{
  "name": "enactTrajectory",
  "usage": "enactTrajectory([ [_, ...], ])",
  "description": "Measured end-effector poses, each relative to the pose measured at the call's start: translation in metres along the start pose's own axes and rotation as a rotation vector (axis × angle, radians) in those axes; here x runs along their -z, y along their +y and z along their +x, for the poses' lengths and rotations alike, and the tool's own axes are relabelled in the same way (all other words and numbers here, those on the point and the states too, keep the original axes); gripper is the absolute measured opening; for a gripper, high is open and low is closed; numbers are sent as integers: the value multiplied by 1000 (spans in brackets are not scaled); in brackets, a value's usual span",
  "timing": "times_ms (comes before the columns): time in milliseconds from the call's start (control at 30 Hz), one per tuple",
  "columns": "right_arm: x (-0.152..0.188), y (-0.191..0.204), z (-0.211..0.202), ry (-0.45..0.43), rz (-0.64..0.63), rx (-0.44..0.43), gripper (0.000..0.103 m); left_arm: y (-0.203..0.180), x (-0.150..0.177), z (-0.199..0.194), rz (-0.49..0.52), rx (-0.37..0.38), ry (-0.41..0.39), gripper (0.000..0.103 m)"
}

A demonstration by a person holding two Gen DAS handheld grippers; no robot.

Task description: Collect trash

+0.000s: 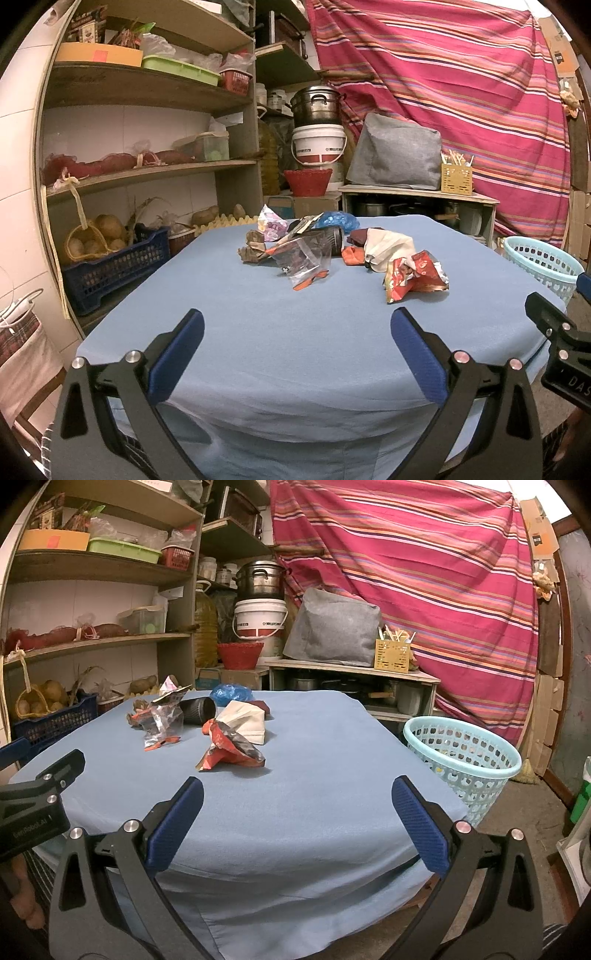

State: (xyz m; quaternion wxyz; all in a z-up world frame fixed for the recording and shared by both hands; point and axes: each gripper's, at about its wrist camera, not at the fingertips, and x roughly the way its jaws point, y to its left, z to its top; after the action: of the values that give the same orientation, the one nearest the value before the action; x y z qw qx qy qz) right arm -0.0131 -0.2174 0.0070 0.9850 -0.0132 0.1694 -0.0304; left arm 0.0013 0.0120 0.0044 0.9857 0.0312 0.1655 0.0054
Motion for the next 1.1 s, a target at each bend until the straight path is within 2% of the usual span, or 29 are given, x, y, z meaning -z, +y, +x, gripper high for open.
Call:
enactTrajectory([
  [1100, 1, 0, 0, -1, -4, 1, 99, 0, 1, 0, 5, 1, -1, 99],
])
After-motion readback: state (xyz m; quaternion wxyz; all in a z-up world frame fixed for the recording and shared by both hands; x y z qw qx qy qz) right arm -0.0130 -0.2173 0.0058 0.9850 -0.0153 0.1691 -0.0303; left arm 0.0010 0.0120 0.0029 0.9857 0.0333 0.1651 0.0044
